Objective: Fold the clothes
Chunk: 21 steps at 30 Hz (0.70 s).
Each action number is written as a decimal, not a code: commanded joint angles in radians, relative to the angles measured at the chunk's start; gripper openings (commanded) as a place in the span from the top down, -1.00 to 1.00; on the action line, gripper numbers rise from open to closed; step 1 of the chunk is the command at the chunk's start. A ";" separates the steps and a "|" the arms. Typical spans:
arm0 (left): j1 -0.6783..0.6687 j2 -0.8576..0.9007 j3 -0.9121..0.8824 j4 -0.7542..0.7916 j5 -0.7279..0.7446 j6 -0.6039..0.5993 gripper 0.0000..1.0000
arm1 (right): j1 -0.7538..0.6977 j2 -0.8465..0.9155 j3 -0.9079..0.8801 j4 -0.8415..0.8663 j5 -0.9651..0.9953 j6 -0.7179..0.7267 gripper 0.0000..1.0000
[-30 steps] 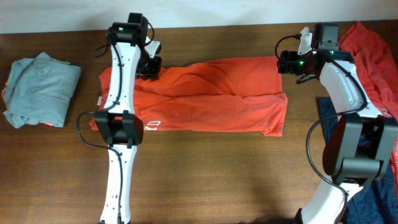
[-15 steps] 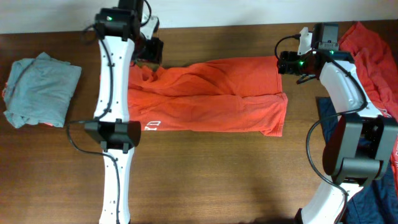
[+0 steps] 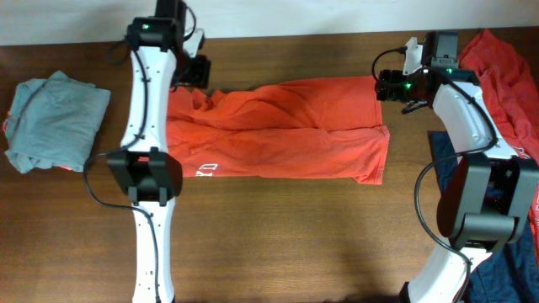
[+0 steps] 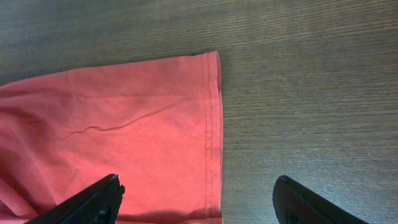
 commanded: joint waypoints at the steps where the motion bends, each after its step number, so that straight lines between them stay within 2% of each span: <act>1: 0.075 0.019 -0.037 0.019 0.029 0.017 -0.30 | 0.010 0.001 0.018 0.000 0.012 -0.010 -0.64; 8: 0.096 0.039 -0.077 0.163 0.065 0.031 -0.31 | 0.010 0.001 0.018 0.003 0.012 -0.009 -0.64; 14: 0.095 0.134 -0.079 0.163 0.065 0.031 -0.31 | 0.010 0.001 0.018 0.003 0.012 -0.010 -0.64; 21: 0.092 0.156 -0.079 0.174 0.064 0.032 -0.31 | 0.010 0.001 0.018 0.003 0.012 -0.010 -0.64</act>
